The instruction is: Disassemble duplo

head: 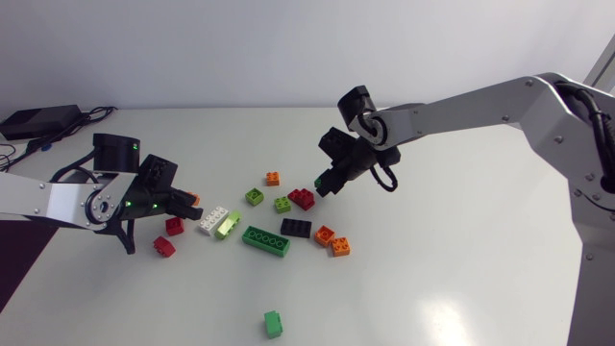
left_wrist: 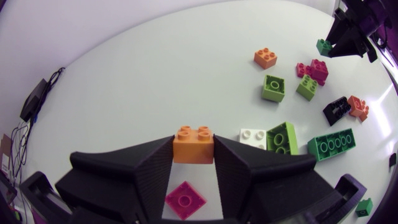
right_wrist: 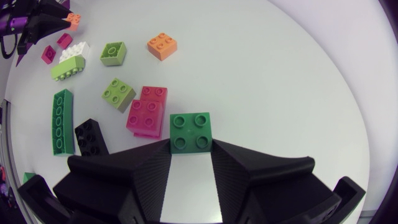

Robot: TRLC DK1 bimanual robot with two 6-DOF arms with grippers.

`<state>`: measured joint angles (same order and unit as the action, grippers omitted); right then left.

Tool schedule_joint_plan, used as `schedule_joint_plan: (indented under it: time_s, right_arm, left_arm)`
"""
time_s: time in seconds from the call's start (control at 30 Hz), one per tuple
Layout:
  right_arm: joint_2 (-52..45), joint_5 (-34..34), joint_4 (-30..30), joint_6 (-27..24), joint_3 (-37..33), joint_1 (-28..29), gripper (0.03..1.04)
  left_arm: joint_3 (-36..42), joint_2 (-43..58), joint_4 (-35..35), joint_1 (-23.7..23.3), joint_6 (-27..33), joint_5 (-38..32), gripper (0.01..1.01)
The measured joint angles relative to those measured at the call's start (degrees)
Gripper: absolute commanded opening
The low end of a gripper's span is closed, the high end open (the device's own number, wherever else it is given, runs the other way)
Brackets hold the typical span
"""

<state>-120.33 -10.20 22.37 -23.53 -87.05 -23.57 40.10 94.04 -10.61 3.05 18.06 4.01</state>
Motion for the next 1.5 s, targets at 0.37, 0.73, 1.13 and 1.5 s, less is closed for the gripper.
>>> schedule_joint_plan:
  time_s: [0.37, 0.73, 1.13, 1.5]
  right_arm:
    - [-3.04, 0.00, 3.08, -0.04, -2.14, 0.00, 0.63]
    - [-3.39, 0.00, 4.98, -0.48, -3.50, 0.00, 0.96]
    - [-0.04, -0.11, -2.34, -1.36, 0.39, 0.26, 0.99]
    - [14.53, 0.02, -11.45, 4.35, 4.72, 5.44, 0.99]
  left_arm:
    - [2.03, 2.73, 2.54, -0.11, 0.00, -0.20, 0.411]
    - [2.12, 2.73, 2.54, -0.11, 0.00, -0.20, 0.795]
    - [2.12, -1.09, 2.27, -2.05, -1.51, 7.23, 0.989]
    - [0.31, -5.49, 0.28, -2.69, -2.73, 12.28, 0.989]
